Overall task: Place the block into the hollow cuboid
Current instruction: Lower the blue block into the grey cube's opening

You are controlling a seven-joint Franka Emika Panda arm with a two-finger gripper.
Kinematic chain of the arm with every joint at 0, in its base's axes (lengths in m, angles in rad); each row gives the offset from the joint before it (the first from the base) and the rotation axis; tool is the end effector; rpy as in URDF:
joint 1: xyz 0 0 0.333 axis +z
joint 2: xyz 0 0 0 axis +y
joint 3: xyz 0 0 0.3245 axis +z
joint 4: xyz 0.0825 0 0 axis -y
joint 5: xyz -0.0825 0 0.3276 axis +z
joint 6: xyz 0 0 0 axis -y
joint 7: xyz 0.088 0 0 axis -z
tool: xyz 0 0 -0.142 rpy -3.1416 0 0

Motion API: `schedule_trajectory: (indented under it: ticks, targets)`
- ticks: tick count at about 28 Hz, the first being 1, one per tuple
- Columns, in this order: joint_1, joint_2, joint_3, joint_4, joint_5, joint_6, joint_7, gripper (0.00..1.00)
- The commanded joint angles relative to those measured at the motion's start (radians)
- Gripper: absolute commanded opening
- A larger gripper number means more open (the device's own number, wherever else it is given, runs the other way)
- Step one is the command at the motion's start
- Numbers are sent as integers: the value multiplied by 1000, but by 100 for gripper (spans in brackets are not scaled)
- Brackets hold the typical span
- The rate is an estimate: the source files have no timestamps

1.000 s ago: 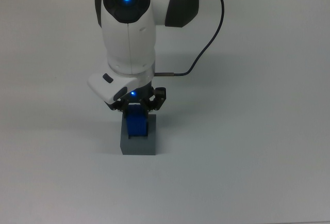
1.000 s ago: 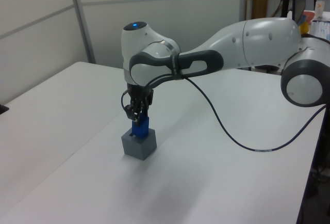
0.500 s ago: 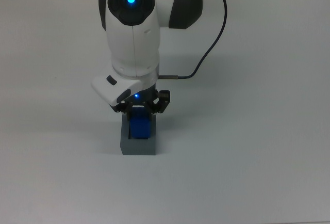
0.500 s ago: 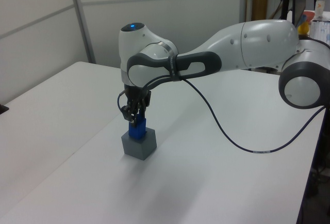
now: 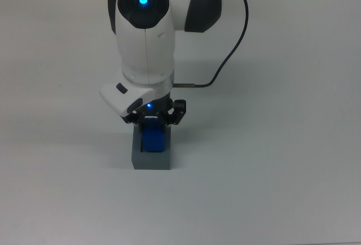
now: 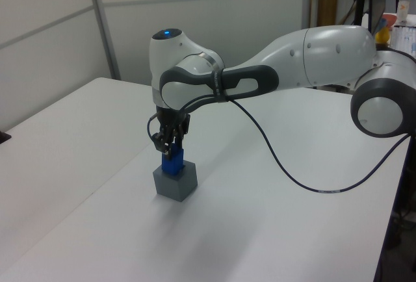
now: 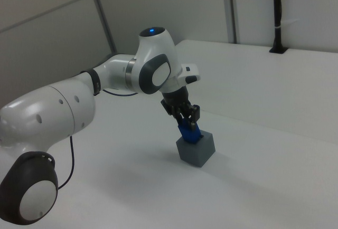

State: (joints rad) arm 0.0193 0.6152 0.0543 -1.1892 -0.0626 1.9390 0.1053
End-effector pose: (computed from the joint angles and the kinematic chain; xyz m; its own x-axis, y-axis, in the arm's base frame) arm 0.6979 0.0352 0.4263 0.9903 -0.0239 0.1372 -0.0262 -0.9995 0.0153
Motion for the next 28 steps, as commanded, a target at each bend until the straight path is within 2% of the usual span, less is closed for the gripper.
schedule_trajectory:
  ticks: [1,28]
  targets:
    - [5,24,1,34,15,-22,20,0]
    - [2,24,-2,54,17,-20,60,0]
